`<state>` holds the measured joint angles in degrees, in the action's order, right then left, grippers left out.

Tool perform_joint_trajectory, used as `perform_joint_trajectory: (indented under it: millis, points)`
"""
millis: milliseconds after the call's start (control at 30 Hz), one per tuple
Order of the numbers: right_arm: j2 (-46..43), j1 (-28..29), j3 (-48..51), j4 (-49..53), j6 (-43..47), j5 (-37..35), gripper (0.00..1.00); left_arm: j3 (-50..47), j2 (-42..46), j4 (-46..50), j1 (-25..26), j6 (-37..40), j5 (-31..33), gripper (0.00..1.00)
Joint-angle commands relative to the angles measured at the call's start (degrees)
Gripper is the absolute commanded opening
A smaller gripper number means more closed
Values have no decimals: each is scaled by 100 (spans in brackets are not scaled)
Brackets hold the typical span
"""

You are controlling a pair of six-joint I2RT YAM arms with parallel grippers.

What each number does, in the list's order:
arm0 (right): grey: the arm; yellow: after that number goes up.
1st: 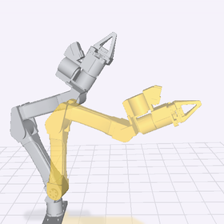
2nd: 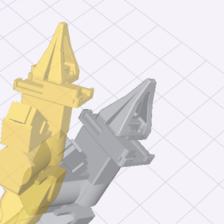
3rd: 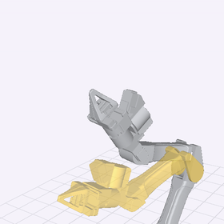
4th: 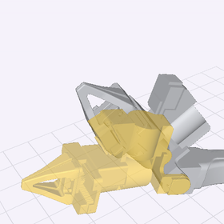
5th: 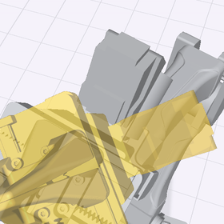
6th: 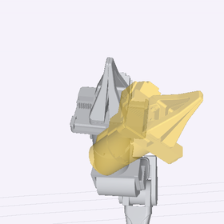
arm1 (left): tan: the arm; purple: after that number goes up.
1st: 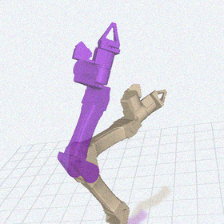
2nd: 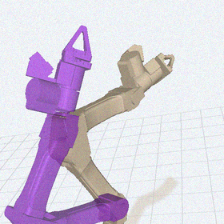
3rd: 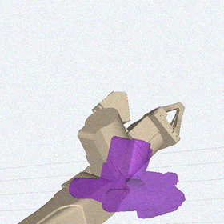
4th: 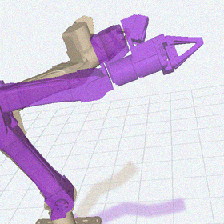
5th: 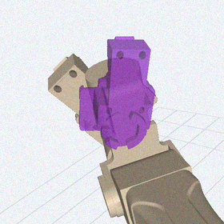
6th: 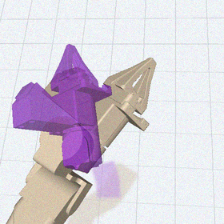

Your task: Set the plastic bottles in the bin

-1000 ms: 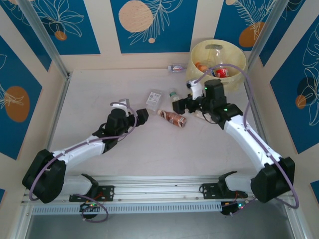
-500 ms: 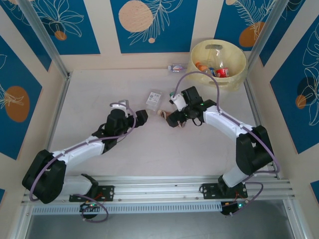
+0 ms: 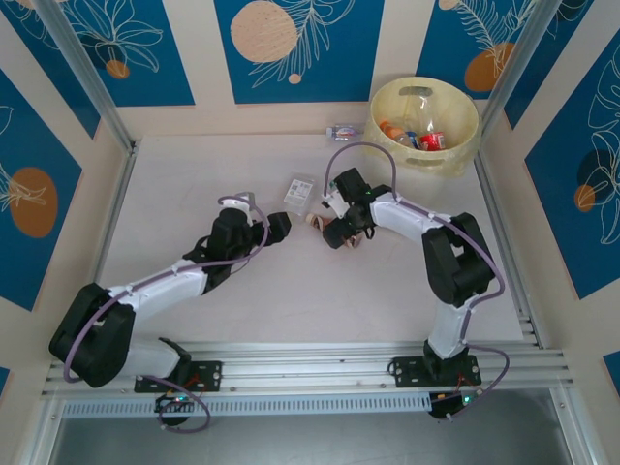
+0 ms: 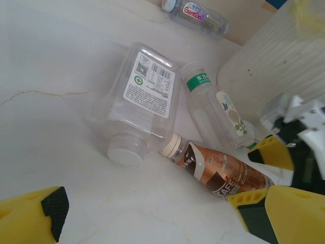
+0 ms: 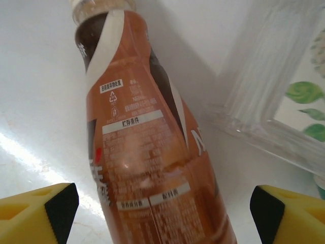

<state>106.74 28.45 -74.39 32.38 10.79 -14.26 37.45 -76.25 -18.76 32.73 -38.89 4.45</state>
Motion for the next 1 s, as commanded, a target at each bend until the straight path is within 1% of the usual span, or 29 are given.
perform_joint_trajectory:
  millis: [0,133,233,367,433,633,767,833,967]
  points:
    - [231,122,-252,324,158,26,88,154,-45,88,-65,71,-60,100]
    - [530,201,-328,316,98,-257,88,170,-73,97,-59,56,-64,100]
    - [650,196,-319,210,-26,-425,84,191,-114,110,-70,40,-76,100]
    - [720,194,-303,164,-167,-817,71,227,-158,143,-74,40,-97,100]
    - [616,201,-244,164,-147,-808,65,227,-167,145,-71,31,-87,100]
    - [-101,188,50,182,-33,-215,50,197,-180,145,-77,-4,-30,100]
    - [-602,146,30,340,-122,251,49,119,-163,132,-98,-136,140,100]
    - [-822,135,-5,391,-155,340,49,17,-121,81,-119,-275,263,100]
    - [-1501,13,-36,269,-292,710,49,-128,-17,44,-195,-434,319,100]
